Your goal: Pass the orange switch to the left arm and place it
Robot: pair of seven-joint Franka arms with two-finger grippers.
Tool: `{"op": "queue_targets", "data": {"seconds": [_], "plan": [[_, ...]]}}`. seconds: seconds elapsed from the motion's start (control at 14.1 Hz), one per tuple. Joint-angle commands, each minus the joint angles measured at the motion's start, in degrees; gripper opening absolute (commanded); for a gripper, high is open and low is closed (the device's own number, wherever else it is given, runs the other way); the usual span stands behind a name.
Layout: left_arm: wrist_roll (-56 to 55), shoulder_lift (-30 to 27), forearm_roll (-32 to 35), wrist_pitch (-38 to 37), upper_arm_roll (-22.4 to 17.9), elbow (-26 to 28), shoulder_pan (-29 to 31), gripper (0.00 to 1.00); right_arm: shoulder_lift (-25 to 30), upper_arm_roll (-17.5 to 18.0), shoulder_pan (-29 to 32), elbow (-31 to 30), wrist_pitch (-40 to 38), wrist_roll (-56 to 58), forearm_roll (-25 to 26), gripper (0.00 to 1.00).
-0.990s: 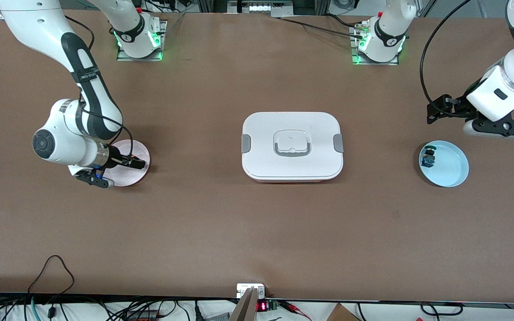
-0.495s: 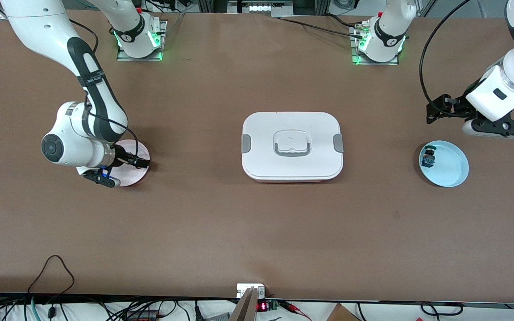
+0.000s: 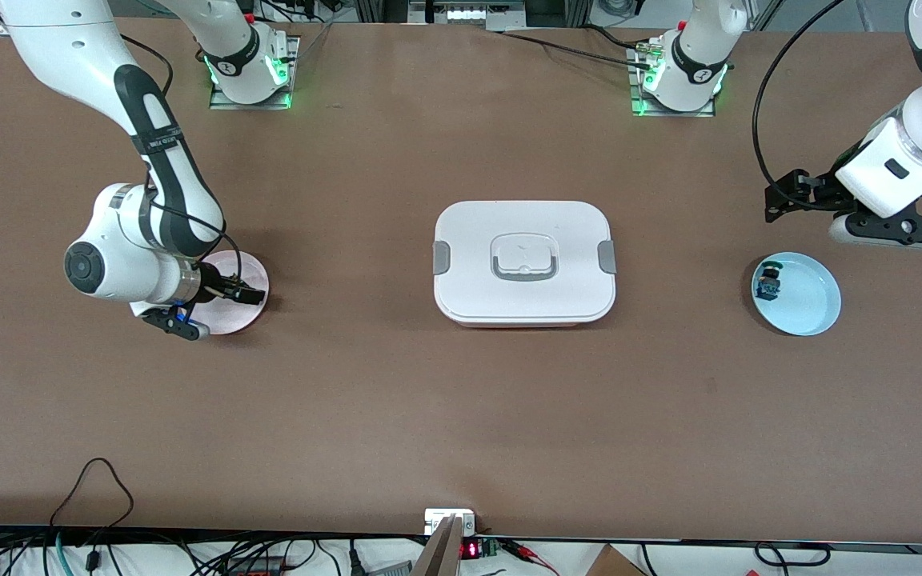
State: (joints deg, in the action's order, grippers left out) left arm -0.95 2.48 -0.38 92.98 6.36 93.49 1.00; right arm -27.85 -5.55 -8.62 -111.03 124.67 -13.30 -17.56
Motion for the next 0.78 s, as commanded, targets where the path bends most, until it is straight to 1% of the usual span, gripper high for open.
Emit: {"op": "queue_targets", "data": {"seconds": [0.0,0.35,0.71], "plan": [[-0.02,0.59,-0.94,-1.31,0.14,-1.65,0.31,1.00,-0.01,0.10,2.02,0.81,-2.41,-0.94,-0.72,1.00],[-0.02,0.59,-0.94,-1.31,0.14,-1.65,0.31,1.00,-0.19,0.36,1.76,0.46,-1.62,-5.85,-0.81,1.00],[-0.37,0.59,-1.03,-1.22,0.23,-1.65,-0.30,1.00,-1.59,0.45,1.67,-0.33,1.45,-6.21,-0.81,1.00]]}}
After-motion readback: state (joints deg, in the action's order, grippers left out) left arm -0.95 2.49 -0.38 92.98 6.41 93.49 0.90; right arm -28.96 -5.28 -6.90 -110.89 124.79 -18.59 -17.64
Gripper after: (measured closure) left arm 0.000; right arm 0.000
